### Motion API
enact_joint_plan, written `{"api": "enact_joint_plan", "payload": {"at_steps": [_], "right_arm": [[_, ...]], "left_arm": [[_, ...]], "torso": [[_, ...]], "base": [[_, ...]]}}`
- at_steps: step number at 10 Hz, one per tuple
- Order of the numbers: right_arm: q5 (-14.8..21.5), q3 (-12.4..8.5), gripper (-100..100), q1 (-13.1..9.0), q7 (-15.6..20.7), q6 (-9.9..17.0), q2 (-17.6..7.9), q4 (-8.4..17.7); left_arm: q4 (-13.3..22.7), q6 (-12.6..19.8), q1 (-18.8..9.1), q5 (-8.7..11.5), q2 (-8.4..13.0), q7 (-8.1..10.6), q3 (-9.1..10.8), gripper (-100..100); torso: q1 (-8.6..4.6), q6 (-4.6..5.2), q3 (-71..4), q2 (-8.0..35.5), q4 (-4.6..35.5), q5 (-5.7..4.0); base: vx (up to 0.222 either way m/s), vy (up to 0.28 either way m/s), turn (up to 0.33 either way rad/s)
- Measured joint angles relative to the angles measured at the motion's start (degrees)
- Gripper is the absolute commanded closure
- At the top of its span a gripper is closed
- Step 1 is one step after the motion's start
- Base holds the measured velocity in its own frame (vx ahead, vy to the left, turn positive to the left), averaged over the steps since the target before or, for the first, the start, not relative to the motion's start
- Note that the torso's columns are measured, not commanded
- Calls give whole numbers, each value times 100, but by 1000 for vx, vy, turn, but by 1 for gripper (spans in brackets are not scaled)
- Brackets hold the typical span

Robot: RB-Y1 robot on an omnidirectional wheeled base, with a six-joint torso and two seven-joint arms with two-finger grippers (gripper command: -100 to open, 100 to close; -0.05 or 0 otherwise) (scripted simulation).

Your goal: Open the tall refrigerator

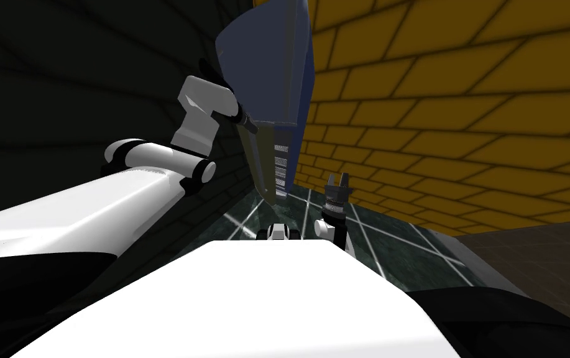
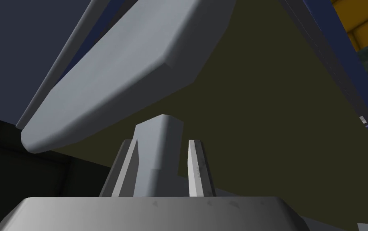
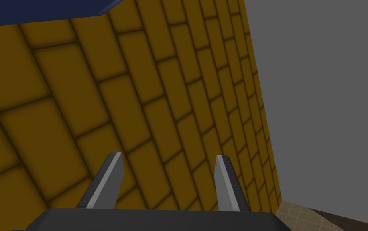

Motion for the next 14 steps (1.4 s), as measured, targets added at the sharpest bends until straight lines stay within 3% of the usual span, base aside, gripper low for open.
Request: {"api": "enact_joint_plan", "payload": {"at_steps": [2, 7, 8, 14], "right_arm": [[0, -2, 0, -1, 0, 0, -3, 0], [0, -2, 0, -1, 0, 0, -2, 0], [0, -2, 0, -1, 0, 0, -2, 1], [0, -2, 0, -1, 0, 0, -3, 0]], "left_arm": [[-166, 40, 20, 169, -31, -103, 61, 100], [-88, 37, -74, 518, -291, -442, 96, 100], [-9, -4, -109, 635, -339, -583, 125, 100], [-375, 123, -1, 1062, -588, -862, 201, 100]], "torso": [[106, -17, 14, 28, 13, 33], [49, -17, -9, -5, -1, 15], [36, -7, -5, -5, -7, 10], [51, -13, 11, 17, -12, 16]], "base": [[-82, 335, -105], [-98, 322, -51], [-65, 276, -40], [-62, 314, -60]]}}
